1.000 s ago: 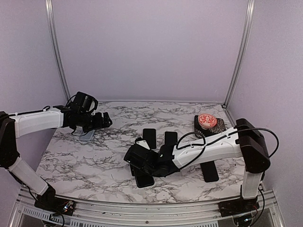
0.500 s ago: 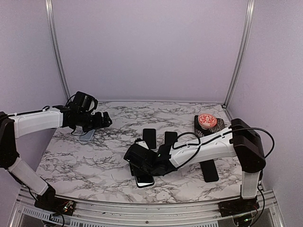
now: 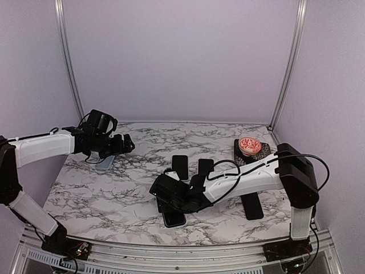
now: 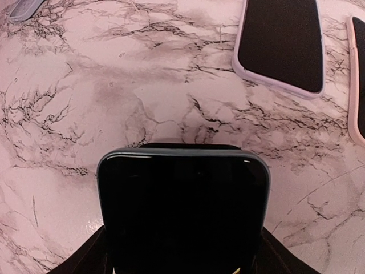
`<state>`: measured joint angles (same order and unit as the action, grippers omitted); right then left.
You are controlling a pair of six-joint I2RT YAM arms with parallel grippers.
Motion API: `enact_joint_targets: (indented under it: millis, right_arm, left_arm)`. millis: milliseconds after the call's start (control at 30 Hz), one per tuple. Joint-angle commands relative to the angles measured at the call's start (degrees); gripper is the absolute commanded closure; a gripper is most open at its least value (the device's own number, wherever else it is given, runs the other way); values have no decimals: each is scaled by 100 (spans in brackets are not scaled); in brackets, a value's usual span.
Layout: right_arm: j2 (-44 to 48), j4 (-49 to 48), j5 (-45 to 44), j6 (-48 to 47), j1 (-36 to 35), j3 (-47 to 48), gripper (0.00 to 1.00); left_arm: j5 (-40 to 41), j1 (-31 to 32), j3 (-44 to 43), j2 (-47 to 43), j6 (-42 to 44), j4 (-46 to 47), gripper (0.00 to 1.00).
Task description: Put the phone into the phone case
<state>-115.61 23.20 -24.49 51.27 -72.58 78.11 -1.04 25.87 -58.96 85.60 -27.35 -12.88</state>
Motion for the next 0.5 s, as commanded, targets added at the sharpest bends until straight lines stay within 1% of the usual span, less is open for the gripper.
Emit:
enact_joint_targets:
  millis: [0,267,367,433,467]
  right_arm:
    - [-233,447,302,338,-131,-56,64]
    - [-375,669,280,396,-128,105,34]
    - [-385,819,210,408,-128,199,19]
    - [-362,936,154,429,-127,232,6]
    - [-353,1000,141,434,-123,258,2]
  left_arm:
    - [-39,6,-19,-217,114,83,1]
    - [-75,6,-41,-253,134,77,1]
    - [-81,7,-45,-265,143,84,1]
    - [-72,10,-37,-277,151,81,1]
    - [-72,7,-37,-274,151,81,1]
